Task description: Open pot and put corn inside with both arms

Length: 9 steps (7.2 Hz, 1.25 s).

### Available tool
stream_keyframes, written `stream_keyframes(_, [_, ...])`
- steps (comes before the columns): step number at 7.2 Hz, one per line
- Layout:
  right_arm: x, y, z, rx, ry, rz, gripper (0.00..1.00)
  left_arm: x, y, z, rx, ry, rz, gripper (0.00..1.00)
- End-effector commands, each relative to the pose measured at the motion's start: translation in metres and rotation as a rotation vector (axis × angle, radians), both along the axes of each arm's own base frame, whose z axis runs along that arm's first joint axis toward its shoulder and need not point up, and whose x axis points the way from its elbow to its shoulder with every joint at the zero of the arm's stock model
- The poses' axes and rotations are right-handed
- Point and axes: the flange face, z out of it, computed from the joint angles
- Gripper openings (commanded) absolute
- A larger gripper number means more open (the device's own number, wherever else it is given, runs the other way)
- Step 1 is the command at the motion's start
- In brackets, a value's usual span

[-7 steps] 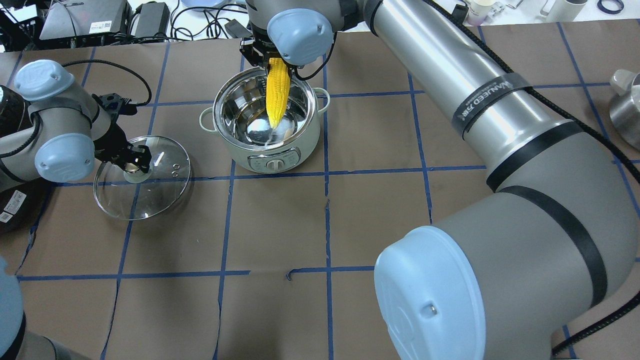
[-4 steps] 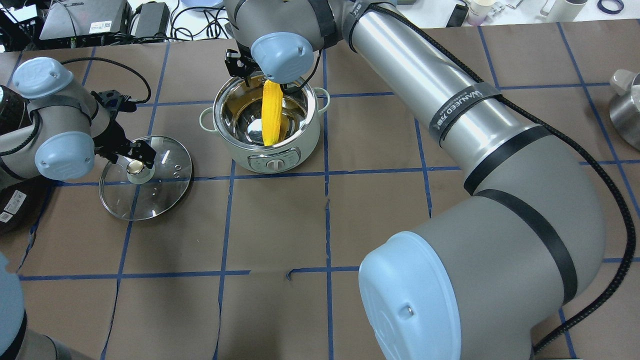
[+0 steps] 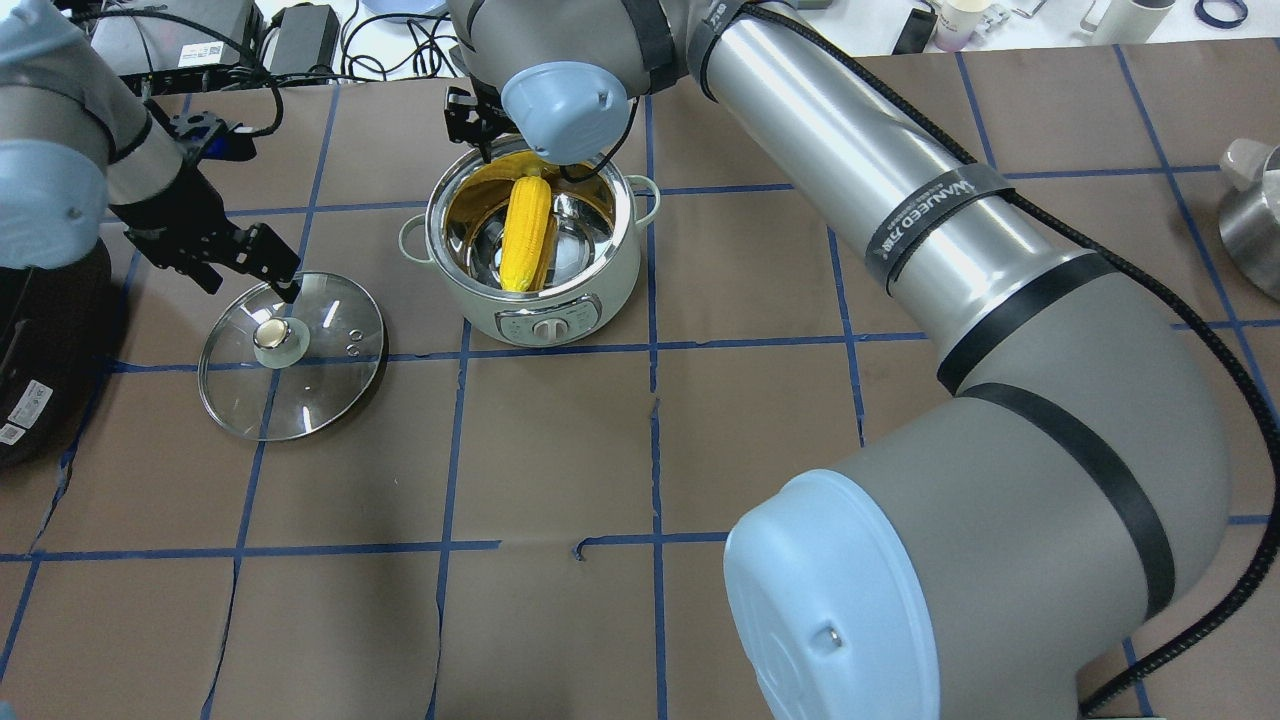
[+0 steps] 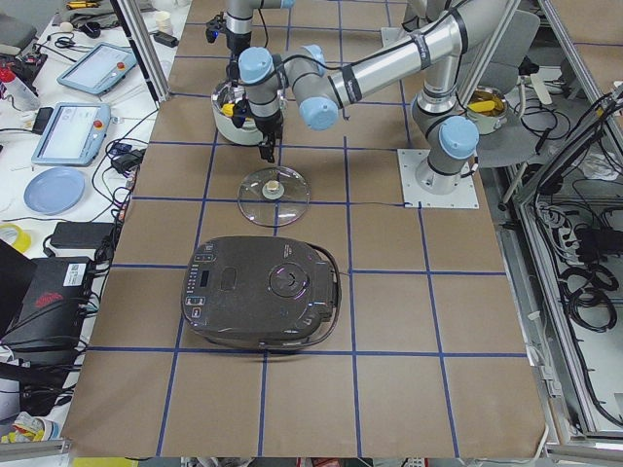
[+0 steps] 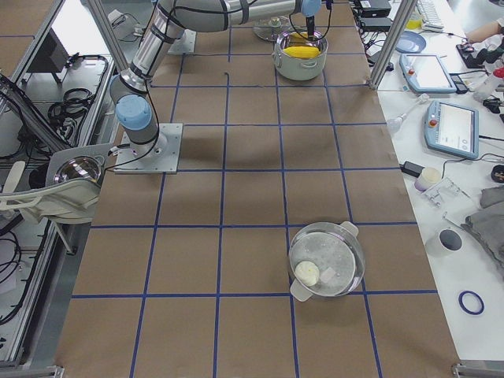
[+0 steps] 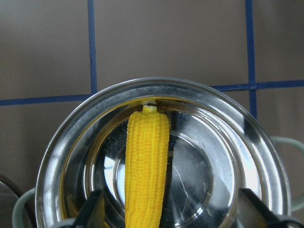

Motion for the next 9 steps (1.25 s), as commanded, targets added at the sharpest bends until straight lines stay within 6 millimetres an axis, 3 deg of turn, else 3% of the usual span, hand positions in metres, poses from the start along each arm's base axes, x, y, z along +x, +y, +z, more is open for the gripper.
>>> stream_keyframes(1, [-0.077,0.004,0.057,0.063,0.061,0.066,1.0,-0.048,0.024,0.09,0.025,-0.004,0.043,1.0])
stream_keyframes(2, [-0.134,0.01,0.077,0.079,0.077,0.095,1.0,-0.058,0.036,0.116,-0.012,-0.023,0.097,1.0])
stream_keyframes(3, [-0.182,0.03,0.09,0.088,0.084,0.107,1.0,-0.068,0.045,0.128,-0.035,-0.031,0.175,1.0])
stream_keyframes(4, [-0.229,0.061,0.105,0.073,0.092,0.126,1.0,-0.106,0.055,0.142,-0.077,-0.038,0.187,1.0])
stream_keyframes(5, [-0.258,0.096,0.115,0.047,0.097,0.13,1.0,-0.151,0.067,0.157,-0.14,-0.044,0.199,1.0])
stream_keyframes(6, [-0.266,0.123,0.118,0.005,0.105,0.157,1.0,-0.182,0.073,0.149,-0.135,-0.053,0.198,1.0])
stream_keyframes(7, [-0.272,0.127,0.116,-0.031,0.116,0.161,1.0,-0.204,0.077,0.142,-0.121,-0.051,0.221,1.0])
stream_keyframes(9, [-0.288,0.127,0.126,-0.069,0.148,0.191,1.0,-0.209,0.077,0.146,-0.161,-0.039,0.189,1.0])
